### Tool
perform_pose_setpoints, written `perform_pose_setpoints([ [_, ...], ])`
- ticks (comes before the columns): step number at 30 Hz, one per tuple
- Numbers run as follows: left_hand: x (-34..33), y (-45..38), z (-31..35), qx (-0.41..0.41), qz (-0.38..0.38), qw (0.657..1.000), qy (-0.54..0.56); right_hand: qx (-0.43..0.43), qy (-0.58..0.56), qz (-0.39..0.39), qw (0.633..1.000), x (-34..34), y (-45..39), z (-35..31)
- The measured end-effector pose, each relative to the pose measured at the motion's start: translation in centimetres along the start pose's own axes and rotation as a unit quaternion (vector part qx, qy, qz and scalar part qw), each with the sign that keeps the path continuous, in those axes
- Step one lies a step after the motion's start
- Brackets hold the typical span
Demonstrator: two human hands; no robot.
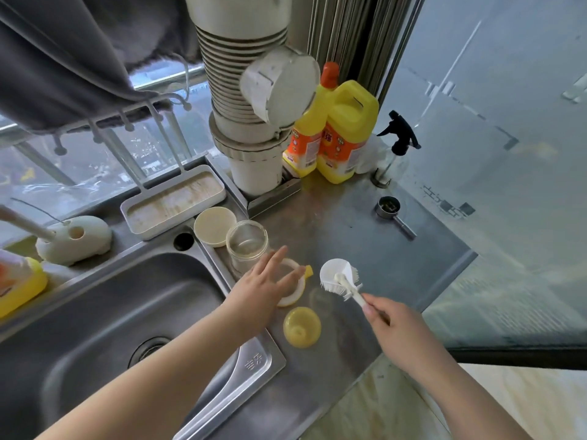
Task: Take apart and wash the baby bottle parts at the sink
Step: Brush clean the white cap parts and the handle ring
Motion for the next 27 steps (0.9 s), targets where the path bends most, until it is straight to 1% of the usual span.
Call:
perform_pose_setpoints([
  [3,-0.9,1.1,-0.5,-0.009,0.054,0.998,-0.014,0.002,-0.007,-0.011,1.000,-0.4,-0.2,-0.2],
  [7,-0.6,2.9,-0.2,0.000,0.110,0.994,0.006,0.006,-0.001,-0.020,1.000,-0.7,-0.5,-0.2],
  [10,-0.9,3.7,-1.0,0.042,0.142,0.988,0.032,0.009,0.000,-0.031,0.999,-1.0,-0.7,-0.2],
  [13,-1.2,5.0,-2.1,0.116,0.151,0.980,0.057,0.011,0.006,-0.044,0.999,-1.4,-0.7,-0.1],
  [15,-0.9,5.9,-2.2,0.137,0.178,0.971,0.076,0.011,0.008,-0.043,0.999,-1.6,-0.7,0.2],
  [16,-0.8,6.3,-2.0,0.132,0.191,0.969,0.080,0.010,0.008,-0.041,0.999,-1.6,-0.7,0.3],
  [18,-0.7,6.6,-0.8,0.094,0.199,0.972,0.077,0.010,0.006,-0.039,0.999,-1.8,-0.5,0.5],
  [20,-1.5,6.4,0.9,0.043,0.176,0.981,0.068,0.007,0.002,-0.041,0.999,-2.0,-0.2,0.6],
  [23,-3.4,5.3,2.9,-0.004,0.114,0.991,0.064,0.006,-0.010,-0.046,0.999,-2.2,0.5,0.5],
  [25,-4.4,4.5,3.6,-0.003,0.085,0.994,0.064,0.004,-0.019,-0.048,0.999,-2.2,0.9,0.2],
  [27,-4.9,3.9,3.7,0.016,0.050,0.996,0.068,0.002,-0.027,-0.051,0.998,-2.3,1.3,0.1],
])
Point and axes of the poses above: each hand's wrist, its own y-axis away from the middle knuckle, its own x-axis out of the back of the hand, z = x × y, the point moved 8 cm from there along -y, towards the middle knuckle, and after that the axes turned 5 degrees about z, right-handed, at the moved point
